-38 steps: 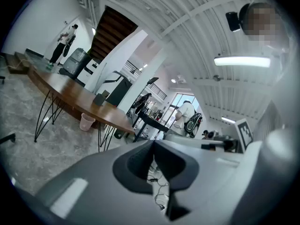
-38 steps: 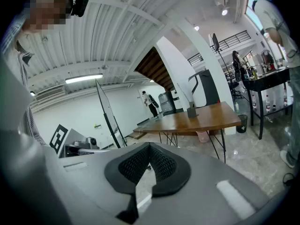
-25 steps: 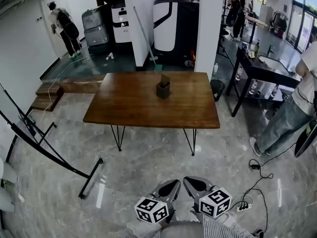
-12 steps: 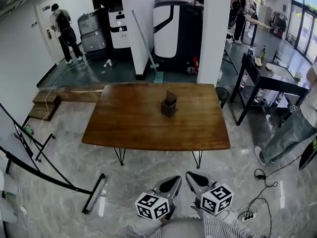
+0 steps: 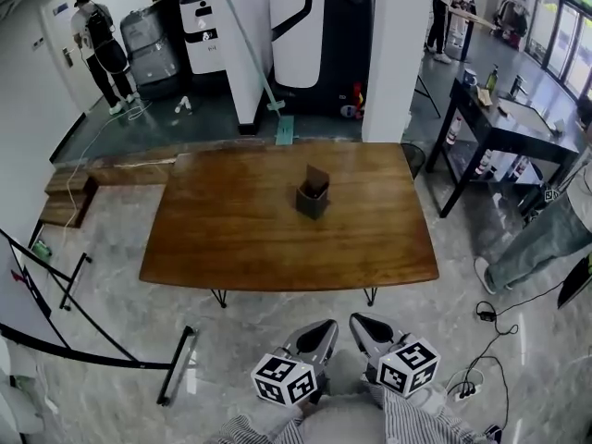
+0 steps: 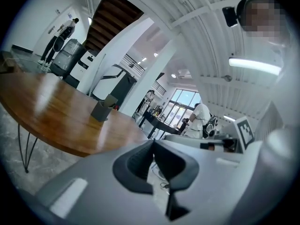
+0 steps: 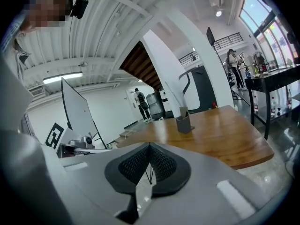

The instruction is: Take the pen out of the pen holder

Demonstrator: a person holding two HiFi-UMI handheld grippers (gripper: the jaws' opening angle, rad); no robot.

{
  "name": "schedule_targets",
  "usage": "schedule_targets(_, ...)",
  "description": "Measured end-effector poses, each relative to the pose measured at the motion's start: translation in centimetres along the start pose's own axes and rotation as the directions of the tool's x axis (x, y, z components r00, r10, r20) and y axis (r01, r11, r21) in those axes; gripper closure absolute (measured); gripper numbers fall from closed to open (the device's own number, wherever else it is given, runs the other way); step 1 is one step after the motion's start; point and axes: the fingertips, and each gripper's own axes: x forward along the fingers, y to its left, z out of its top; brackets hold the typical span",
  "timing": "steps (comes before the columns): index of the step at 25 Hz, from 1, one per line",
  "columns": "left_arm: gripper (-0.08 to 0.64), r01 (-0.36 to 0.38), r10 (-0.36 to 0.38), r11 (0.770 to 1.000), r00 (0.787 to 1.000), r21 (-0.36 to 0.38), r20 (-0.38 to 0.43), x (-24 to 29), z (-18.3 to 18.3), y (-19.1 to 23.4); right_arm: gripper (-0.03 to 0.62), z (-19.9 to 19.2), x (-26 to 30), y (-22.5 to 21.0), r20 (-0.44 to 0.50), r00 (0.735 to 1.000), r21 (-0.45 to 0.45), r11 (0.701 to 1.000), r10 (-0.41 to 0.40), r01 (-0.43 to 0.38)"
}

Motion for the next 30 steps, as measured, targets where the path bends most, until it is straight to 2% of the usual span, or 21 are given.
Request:
schedule_targets(5,0.553,-0.007,0.007,1.000,1.000,-0.027,-0.016,1.6,0.9,2.1,0.592,0.9,2.5,-0.8,-0.011,1.000,0.003,1.000,0.024,-0.024)
schedule_targets(10,0.552,-0.030,0.030,0.999,1.000,-0.033,0.007,4.0,3.2,4.7,0.592,2.9,5.8,-3.1,-0.018,0.999,-0.007,0.999,0.043,-0.043)
schedule_targets(14,0.552,-0.036,0.037,0.999,0.999,-0.033,0.030,7.0,5.6,6.8,0.592,5.3,8.7,-4.9,-0.013,0.996,-0.031,0.996,0.087,-0.088)
schedule_targets(21,0.552,-0.059,0.062,0.997,0.996,-0.052,0.064,12.5,9.9,10.0,0.592,9.9,13.2,-9.5,-0.033,0.989,-0.031,0.989,0.146,-0.147)
schedule_targets(30,0.552,-0.065,0.071,0.996,0.992,-0.065,0.105,18.7,12.2,12.1,0.592,12.2,16.7,-14.8,-0.056,0.979,-0.053,0.978,0.198,-0.201)
